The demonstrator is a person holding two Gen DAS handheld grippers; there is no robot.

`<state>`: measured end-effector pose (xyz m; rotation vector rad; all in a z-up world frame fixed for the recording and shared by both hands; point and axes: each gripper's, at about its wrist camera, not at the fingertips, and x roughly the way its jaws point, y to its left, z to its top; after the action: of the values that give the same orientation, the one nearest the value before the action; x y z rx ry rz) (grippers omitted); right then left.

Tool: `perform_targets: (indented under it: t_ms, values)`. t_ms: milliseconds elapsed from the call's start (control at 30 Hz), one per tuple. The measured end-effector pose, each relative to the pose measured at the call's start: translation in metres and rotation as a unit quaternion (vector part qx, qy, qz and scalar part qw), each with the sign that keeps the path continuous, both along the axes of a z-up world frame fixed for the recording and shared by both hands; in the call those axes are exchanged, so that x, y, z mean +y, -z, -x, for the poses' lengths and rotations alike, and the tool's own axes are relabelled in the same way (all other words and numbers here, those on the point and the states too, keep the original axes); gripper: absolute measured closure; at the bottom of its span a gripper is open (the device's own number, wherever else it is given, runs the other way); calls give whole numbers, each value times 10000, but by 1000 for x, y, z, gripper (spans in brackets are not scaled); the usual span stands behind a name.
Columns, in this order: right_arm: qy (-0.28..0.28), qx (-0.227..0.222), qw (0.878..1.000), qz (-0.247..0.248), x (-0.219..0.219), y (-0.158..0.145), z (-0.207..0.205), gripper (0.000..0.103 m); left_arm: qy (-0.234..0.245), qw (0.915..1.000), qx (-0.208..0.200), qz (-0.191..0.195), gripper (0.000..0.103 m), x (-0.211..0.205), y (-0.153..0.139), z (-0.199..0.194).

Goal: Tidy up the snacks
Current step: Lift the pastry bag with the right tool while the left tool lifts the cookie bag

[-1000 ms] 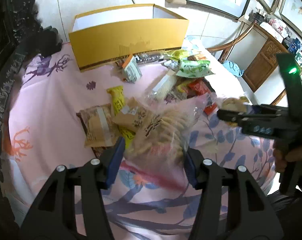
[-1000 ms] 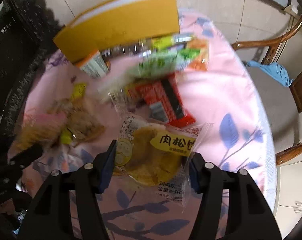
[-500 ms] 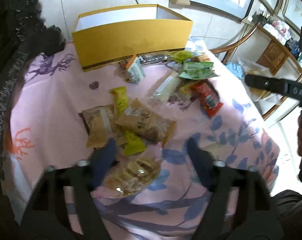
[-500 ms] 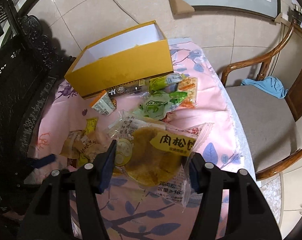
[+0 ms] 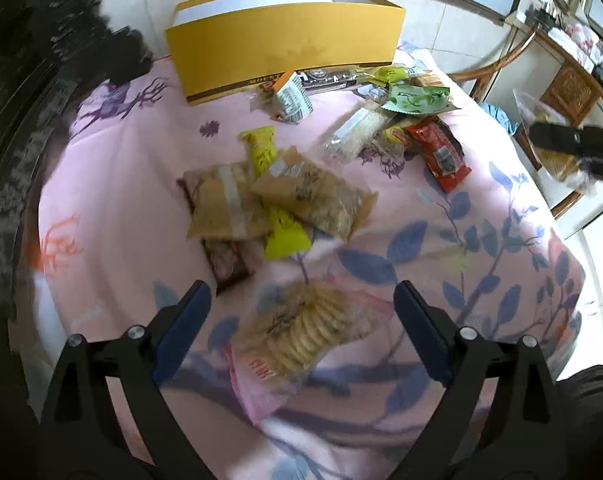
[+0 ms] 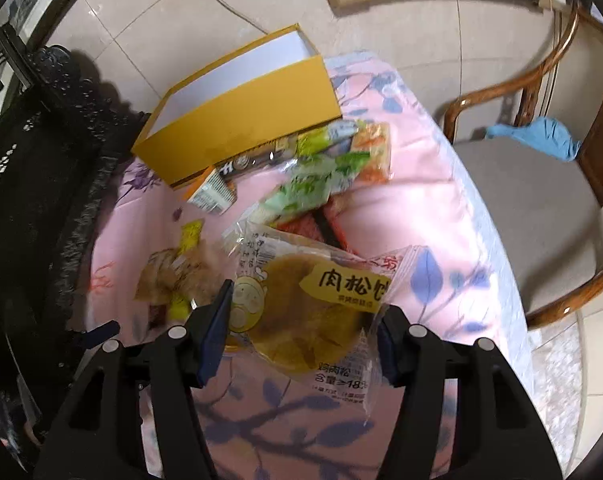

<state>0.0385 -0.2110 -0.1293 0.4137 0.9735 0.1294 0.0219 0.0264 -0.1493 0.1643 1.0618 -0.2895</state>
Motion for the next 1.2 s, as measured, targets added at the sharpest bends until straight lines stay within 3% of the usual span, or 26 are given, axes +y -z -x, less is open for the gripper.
perform_targets:
  t_ms: [200,400,500,600,733,800,867,967,1133,1200]
  values:
    - [-159,343,9993,48,-4,10,20,42,-169,9997,-148,-56,7,18,3,21]
    - [-213,384,9990,-52,-3,14,18,42,-100,9998,-98,143,7,19,11,31]
    - [-281,343,9990,-1,-2,10,15,42,125,9997,-1,190,7,6,21,29]
    - [-294,287,9990,149,-3,3,15,42,3,9997,236,76,6,1,36,23]
    - [-282,228,9989,297,-5,0,16,42,-274,9979,372,453,4,-5,51,9]
    - [-275,278,9990,221,-6,2,16,42,-313,9963,745,289,14,-14,66,3]
    - [-318,283,9990,165,-5,2,19,42,-8,9984,567,16,30,-24,65,8]
    - [-302,263,9990,208,-6,-1,21,42,121,9980,613,73,40,-21,63,13]
    - [-208,215,9993,226,-11,-6,22,42,179,9982,573,13,42,-12,45,24]
    - [-220,164,9994,220,-11,-9,24,42,286,9980,530,-187,32,-11,39,26]
